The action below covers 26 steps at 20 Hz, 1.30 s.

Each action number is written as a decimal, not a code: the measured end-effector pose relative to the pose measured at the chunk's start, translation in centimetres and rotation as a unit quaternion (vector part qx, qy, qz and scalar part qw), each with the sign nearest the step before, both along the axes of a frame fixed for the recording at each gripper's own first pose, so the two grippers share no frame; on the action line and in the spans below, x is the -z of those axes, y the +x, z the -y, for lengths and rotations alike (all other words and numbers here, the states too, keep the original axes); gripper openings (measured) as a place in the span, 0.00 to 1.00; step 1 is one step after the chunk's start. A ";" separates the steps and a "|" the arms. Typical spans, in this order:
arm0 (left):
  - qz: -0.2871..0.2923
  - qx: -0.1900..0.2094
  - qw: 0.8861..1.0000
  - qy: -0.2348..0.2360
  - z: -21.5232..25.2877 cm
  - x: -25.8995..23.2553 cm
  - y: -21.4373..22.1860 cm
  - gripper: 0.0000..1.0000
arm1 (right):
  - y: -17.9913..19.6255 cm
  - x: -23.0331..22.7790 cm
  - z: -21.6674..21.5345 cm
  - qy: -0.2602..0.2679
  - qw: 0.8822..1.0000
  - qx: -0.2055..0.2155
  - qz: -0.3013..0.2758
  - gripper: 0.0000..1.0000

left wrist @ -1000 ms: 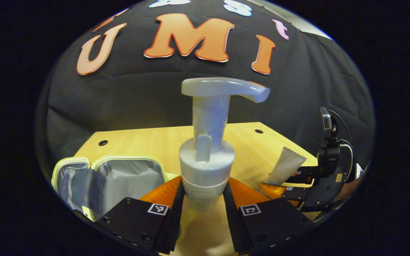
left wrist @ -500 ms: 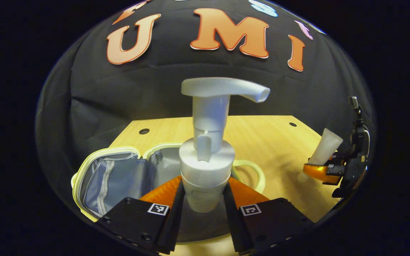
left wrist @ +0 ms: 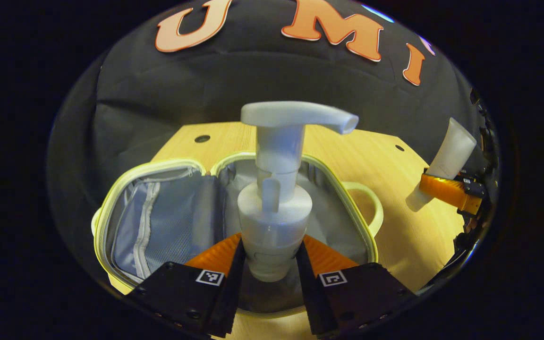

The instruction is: First open the suitcase, pack the skin care products into it, and then close the suitcase.

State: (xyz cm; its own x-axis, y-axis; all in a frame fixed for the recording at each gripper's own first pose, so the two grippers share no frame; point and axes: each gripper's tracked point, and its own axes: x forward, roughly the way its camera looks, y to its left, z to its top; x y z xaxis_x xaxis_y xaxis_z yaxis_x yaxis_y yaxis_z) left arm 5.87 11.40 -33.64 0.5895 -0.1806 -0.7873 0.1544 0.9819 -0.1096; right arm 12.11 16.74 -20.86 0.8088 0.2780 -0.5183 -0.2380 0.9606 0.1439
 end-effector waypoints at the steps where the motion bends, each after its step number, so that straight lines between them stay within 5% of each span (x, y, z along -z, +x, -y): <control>1: -0.014 0.003 1.000 0.000 -0.2 0.5 -0.2 0.59 | 0.2 -0.2 -0.8 0.004 1.000 -0.005 -0.005 0.40; 7: -0.113 -0.006 0.994 -0.003 -0.4 2.4 -1.4 0.59 | 0.9 0.0 -5.8 0.030 0.998 -0.038 -0.041 0.40; 14: -0.162 -0.023 0.987 0.004 0.2 5.8 1.2 0.59 | 1.4 1.9 -10.6 0.059 0.991 -0.060 -0.100 0.40; 20: -0.151 -0.033 0.988 -0.007 0.3 4.1 1.1 0.67 | 2.2 2.5 -13.1 0.089 0.985 -0.062 -0.131 0.40; 26: -0.079 -0.079 0.994 0.002 -4.0 -1.5 1.6 0.74 | 1.7 4.7 -15.2 0.078 0.978 -0.078 -0.175 0.40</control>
